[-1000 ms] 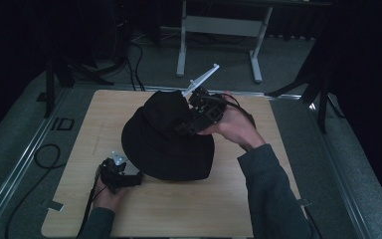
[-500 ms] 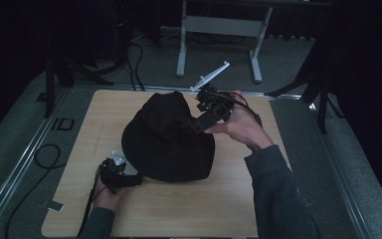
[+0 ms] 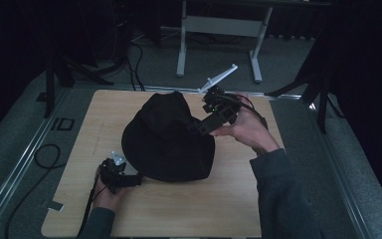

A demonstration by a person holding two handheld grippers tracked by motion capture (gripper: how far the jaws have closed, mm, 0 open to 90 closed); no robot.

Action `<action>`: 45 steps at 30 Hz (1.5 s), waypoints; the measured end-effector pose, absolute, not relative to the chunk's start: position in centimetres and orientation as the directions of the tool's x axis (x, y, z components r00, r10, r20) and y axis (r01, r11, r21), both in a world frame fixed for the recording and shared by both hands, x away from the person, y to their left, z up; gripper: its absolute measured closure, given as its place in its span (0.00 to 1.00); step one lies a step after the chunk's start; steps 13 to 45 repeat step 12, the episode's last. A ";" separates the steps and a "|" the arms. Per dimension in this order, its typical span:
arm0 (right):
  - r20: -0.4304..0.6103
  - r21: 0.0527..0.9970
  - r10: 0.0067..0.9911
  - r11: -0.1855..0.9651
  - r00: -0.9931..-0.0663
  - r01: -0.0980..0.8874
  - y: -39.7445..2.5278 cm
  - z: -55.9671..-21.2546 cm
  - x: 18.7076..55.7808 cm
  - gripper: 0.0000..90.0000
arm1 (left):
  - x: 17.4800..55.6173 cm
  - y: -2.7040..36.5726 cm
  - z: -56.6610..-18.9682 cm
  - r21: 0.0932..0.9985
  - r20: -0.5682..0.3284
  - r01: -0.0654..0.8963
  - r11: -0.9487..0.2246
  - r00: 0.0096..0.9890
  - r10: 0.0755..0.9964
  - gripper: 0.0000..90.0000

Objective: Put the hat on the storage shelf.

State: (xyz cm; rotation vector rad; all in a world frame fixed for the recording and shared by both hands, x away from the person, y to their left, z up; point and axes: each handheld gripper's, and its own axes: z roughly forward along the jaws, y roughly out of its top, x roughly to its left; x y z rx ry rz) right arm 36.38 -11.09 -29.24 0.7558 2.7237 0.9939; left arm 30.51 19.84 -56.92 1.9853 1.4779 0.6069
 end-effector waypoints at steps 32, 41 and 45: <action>0.044 0.637 0.515 0.646 -0.856 0.421 -11.8 -29.7 36.4 0.12 | 30.5 19.8 -56.9 0.688 0.016 0.693 -0.215 0.282 0.959 0.00; 0.044 0.637 0.515 0.646 -0.856 0.421 -11.8 -29.7 36.4 0.12 | 30.5 19.8 -56.9 0.688 0.016 0.693 -0.215 0.282 0.959 0.00; 0.044 0.637 0.515 0.646 -0.856 0.421 -11.8 -29.7 36.4 0.12 | 30.5 19.8 -56.9 0.688 0.016 0.693 -0.215 0.282 0.959 0.00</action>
